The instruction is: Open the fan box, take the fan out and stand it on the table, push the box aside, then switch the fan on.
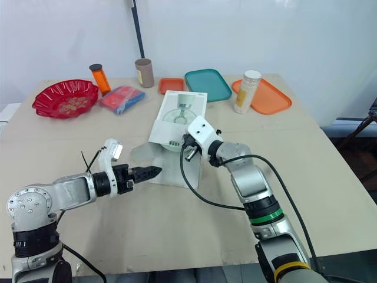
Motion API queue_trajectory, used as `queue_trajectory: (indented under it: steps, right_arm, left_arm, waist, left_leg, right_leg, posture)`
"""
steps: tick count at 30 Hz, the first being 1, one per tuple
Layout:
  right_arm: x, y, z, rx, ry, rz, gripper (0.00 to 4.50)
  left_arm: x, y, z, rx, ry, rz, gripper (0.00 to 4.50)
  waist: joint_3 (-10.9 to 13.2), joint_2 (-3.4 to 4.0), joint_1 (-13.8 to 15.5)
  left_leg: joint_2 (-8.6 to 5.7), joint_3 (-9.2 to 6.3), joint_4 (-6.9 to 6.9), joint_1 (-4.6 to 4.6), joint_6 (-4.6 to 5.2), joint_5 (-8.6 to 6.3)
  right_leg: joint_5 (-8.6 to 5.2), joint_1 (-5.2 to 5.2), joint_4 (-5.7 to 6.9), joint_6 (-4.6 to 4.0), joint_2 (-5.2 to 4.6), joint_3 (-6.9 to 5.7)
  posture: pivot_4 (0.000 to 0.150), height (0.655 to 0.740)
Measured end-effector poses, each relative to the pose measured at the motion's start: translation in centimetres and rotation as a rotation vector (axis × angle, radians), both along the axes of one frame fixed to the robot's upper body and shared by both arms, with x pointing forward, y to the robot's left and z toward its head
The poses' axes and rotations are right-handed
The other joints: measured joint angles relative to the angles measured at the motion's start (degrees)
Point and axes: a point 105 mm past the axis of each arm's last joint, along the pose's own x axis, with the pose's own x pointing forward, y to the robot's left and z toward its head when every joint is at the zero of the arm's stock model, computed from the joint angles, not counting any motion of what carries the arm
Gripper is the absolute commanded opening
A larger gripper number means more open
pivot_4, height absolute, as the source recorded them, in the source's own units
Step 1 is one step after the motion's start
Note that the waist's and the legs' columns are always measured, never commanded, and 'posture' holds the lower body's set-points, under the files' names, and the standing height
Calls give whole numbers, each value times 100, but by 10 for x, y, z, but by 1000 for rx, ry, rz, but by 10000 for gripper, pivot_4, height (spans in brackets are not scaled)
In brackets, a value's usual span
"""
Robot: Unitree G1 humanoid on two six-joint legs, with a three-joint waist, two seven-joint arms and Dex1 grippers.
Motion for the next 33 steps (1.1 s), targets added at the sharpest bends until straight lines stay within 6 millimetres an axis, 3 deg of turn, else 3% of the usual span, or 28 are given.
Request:
queue_trajectory:
  steps: [8,14,19,26,33]
  right_arm:
    - [-1,0,0,0,2,-2,0]
    - [-1,0,0,0,4,-3,0]
    - [-1,0,0,1,5,-4,0]
    - [-2,0,0,-7,-1,-7,0]
    - [-2,0,-1,-17,-5,-9,0]
  left_arm:
    - [5,-12,-5,-112,36,94,44659]
    - [8,-7,-17,-26,49,139,44659]
    - [10,-24,-16,-24,19,115,44659]
    - [18,-35,-16,-238,21,178,44659]
    - [33,-32,-20,-390,64,264,44659]
  waist:
    - [0,-1,9]
    - [0,-1,9]
    - [0,-1,11]
    - [-1,0,14]
    - [-1,-1,14]
  left_leg:
    - [0,2,0,0,0,0]
    - [0,3,0,0,1,0]
    - [0,3,0,0,1,0]
    - [0,3,0,-2,1,-1]
    - [0,3,1,-2,4,-2]
  right_leg:
    - [0,1,0,0,0,1]
    - [0,1,0,0,1,1]
    - [0,2,-2,1,1,1]
    - [-1,2,-5,1,1,-1]
    - [-1,4,-6,2,1,-2]
  posture:
    - [1500,7400]
    - [1500,7400]
    - [1500,7400]
    - [1500,7400]
    - [1500,7400]
